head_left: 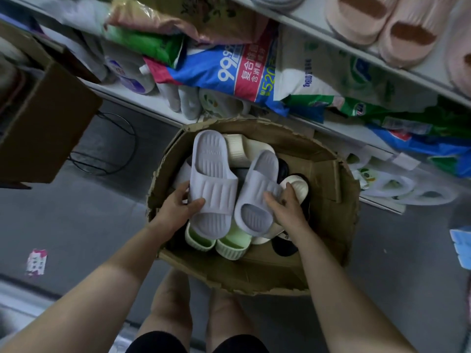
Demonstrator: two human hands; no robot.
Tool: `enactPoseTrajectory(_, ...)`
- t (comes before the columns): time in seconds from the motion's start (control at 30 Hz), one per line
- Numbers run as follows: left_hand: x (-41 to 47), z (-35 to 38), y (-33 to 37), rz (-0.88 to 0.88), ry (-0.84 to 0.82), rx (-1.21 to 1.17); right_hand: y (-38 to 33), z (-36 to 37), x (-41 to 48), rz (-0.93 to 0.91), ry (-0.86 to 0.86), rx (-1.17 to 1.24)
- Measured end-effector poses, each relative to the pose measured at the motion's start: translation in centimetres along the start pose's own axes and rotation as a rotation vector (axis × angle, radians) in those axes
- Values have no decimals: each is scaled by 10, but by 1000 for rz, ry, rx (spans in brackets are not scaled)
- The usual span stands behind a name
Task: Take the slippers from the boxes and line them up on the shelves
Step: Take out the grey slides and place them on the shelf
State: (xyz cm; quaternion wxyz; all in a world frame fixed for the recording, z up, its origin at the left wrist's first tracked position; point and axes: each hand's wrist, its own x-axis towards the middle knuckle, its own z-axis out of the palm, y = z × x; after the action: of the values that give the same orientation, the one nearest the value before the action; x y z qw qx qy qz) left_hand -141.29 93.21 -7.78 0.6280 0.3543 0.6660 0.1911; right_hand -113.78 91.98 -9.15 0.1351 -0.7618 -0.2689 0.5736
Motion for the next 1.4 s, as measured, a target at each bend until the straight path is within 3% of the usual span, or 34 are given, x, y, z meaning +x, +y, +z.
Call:
enactPoseTrajectory(0.13,4,1,-2,-22,19,-4,12,5,-2,20,7,-17)
enactPoseTrajectory(0.27,4,1,-1,-18,11,-5,9,11,-4,5,-46,111)
enactPoseTrajectory(0.4,2,-1,-1,-20,11,21,6,11,-6,46,19,245)
enactPoseTrajectory(0.6,-18,-9,19,17,-3,4,-10,-1,-31,-71,30,289)
enactPoseTrajectory(0.8,-57,-30,56,137,-22,-184,-35,-22,-74,-231,21,221)
enactPoseTrajectory(1.1,-95,-95,125,253,38,-325,-137,-13,-139,-606,64,143)
enactPoseTrajectory(1.4,-37,-215,218,393,70,-290,-289,43,-129,-801,78,188)
